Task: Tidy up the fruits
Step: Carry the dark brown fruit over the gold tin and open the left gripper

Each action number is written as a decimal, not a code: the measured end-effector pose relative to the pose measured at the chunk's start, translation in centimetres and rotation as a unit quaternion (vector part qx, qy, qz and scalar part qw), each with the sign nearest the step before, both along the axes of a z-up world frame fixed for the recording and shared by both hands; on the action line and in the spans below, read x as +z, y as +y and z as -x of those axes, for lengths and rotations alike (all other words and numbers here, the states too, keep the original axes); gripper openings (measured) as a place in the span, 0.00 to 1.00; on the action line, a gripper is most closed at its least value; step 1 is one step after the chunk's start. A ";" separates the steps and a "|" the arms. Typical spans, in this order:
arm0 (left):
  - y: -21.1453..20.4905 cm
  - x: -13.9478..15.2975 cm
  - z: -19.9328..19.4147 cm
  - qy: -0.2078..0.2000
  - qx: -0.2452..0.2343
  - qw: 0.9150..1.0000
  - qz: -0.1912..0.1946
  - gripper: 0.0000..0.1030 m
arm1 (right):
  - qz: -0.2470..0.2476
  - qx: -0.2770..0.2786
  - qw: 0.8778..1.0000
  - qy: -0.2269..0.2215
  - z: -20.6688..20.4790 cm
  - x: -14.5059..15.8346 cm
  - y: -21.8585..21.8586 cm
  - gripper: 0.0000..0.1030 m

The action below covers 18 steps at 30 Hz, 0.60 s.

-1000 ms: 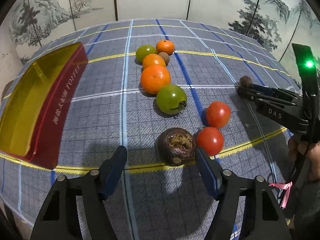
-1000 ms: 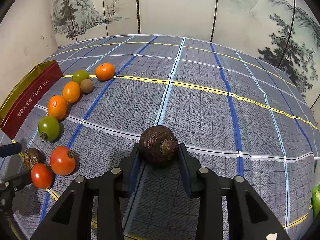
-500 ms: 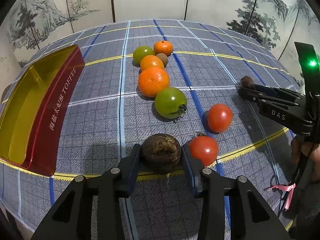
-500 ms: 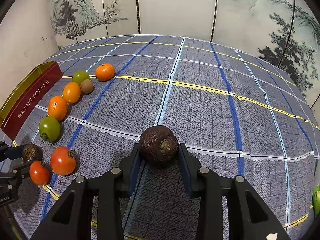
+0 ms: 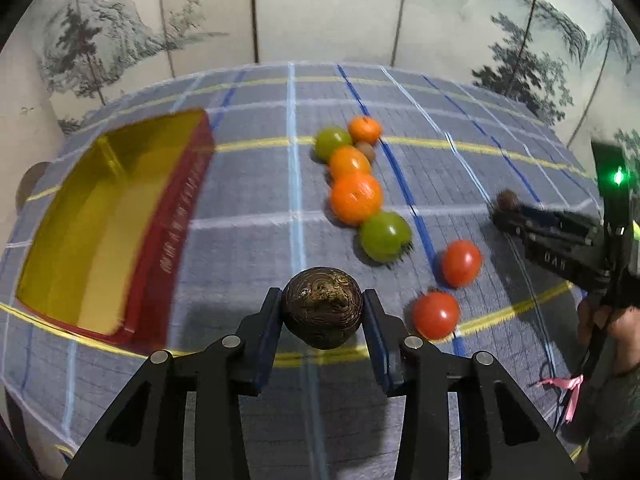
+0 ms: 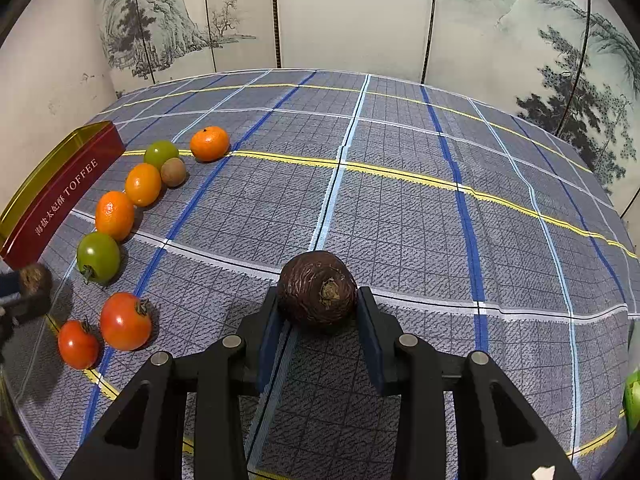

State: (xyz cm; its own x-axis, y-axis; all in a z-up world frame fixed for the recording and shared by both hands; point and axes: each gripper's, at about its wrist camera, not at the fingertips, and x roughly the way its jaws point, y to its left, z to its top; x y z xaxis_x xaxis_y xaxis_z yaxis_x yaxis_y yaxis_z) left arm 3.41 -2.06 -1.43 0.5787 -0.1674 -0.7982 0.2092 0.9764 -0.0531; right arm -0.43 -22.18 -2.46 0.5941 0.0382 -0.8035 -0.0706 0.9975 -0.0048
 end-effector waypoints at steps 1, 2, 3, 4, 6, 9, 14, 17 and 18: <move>0.4 0.6 0.0 -0.007 0.003 1.000 0.001 0.39 | 0.000 0.000 1.000 0.000 0.0 0.0 0.0 0.33; 1.0 1.3 -0.1 -0.016 0.008 1.000 0.001 0.39 | 0.000 0.000 1.000 0.000 0.0 0.0 0.0 0.33; 1.5 1.9 -0.2 -0.024 0.013 1.000 -0.001 0.39 | 0.000 0.000 1.000 0.000 0.0 0.0 0.0 0.33; 2.0 2.5 -0.3 -0.032 0.019 0.999 -0.005 0.39 | 0.000 0.000 1.000 0.000 0.0 0.0 0.0 0.33; 3.5 3.8 -0.8 -0.050 0.038 0.998 -0.013 0.39 | 0.001 0.000 1.000 -0.001 0.0 0.0 0.0 0.33; 5.9 4.7 -1.6 -0.063 0.067 0.995 -0.021 0.39 | 0.001 0.000 1.000 -0.001 0.0 0.0 0.0 0.33; 9.9 4.5 -3.1 -0.059 0.120 0.990 -0.043 0.39 | 0.001 0.000 1.000 -0.001 0.0 0.0 0.0 0.33; 11.5 3.5 -3.7 -0.046 0.140 0.988 -0.046 0.39 | 0.001 0.000 1.000 -0.001 0.0 0.0 0.0 0.33; 11.9 3.2 -3.9 -0.044 0.146 0.987 -0.049 0.39 | 0.001 0.000 1.000 -0.001 0.0 0.0 0.0 0.33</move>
